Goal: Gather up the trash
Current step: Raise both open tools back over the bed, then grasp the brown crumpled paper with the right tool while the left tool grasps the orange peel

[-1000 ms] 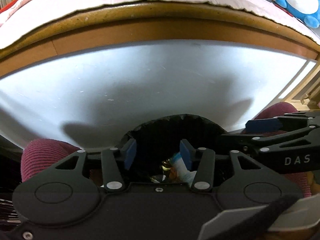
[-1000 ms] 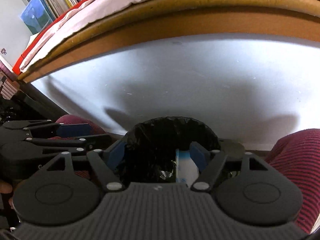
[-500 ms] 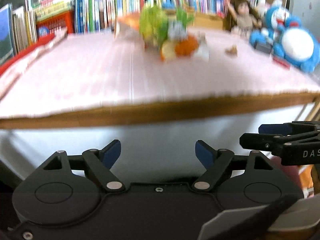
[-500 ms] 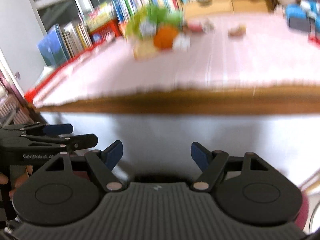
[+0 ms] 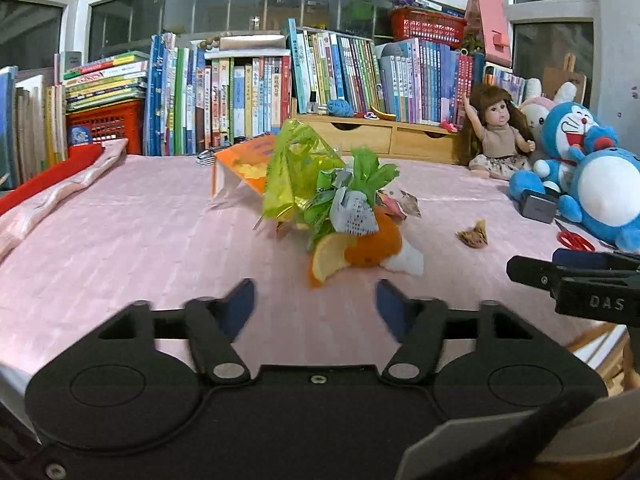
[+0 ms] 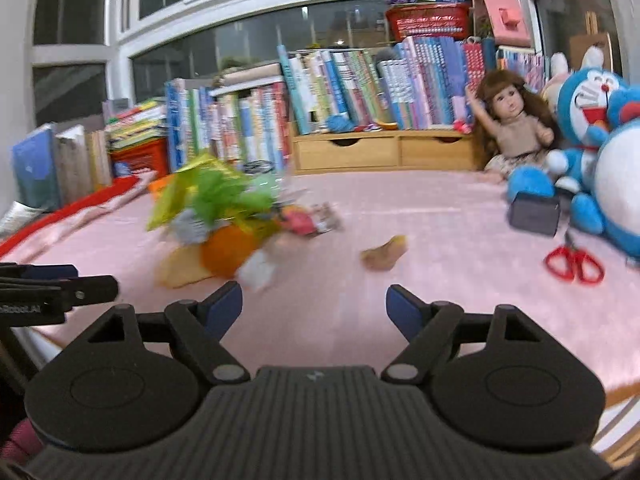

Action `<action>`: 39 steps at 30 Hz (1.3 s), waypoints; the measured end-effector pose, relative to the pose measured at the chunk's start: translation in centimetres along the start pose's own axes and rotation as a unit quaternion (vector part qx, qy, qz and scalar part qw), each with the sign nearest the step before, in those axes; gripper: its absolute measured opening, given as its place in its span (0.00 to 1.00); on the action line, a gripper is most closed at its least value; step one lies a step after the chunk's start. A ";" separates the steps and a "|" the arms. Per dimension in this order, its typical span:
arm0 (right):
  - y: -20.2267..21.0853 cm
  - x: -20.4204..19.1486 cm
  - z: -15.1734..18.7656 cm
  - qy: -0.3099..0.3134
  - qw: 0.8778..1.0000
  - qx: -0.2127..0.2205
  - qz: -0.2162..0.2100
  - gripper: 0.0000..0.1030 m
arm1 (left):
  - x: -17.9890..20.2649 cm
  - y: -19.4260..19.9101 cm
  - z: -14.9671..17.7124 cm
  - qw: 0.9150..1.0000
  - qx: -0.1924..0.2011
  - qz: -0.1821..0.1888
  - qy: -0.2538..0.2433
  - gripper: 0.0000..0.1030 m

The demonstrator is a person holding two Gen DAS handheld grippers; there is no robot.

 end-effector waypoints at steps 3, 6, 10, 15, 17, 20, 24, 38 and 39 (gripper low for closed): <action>-2.3 1.5 -1.0 -0.002 1.000 -0.011 0.020 0.79 | -0.1 -2.5 -0.5 1.000 -0.007 0.008 0.019 0.43; -4.7 3.0 -1.7 -0.019 0.999 -0.027 0.027 0.77 | -0.5 -4.7 -0.8 0.999 -0.017 0.006 0.038 0.41; -7.4 3.8 -2.0 -0.019 0.998 -0.052 0.030 0.77 | -0.7 -7.2 -0.9 0.999 -0.031 0.004 0.040 0.41; -9.8 3.9 -2.2 -0.010 0.997 -0.071 0.038 0.75 | -0.5 -9.5 -1.4 0.998 -0.037 0.009 0.048 0.38; -10.6 3.9 -2.2 -0.016 0.996 -0.080 0.035 0.69 | -0.5 -10.3 -1.4 0.997 -0.044 0.017 0.058 0.21; -11.2 3.8 -1.8 -0.031 0.995 -0.094 0.027 0.37 | -0.8 -10.2 -1.3 0.996 -0.051 0.011 0.069 0.10; -10.4 3.4 -1.5 -0.026 0.996 -0.086 0.022 0.31 | -1.2 -8.1 -1.3 0.998 -0.026 -0.009 0.052 0.09; -4.4 -1.2 -0.3 -0.012 0.997 -0.055 -0.060 0.31 | -3.7 -2.2 1.3 0.998 -0.010 -0.023 0.058 0.13; -4.0 -1.6 -0.2 -0.009 0.997 -0.053 -0.064 0.31 | -3.9 -2.1 1.5 0.998 -0.011 -0.026 0.057 0.13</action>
Point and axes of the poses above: each gripper's, at about its wrist camera, not at the fingertips, and y roughly against the way its jaws point, x to its right, z to its underside, the point moved 10 cm from there along -y, roughly the way its jaws point, and after that the axes turned 6 degrees about -x, right-handed, at the moved point
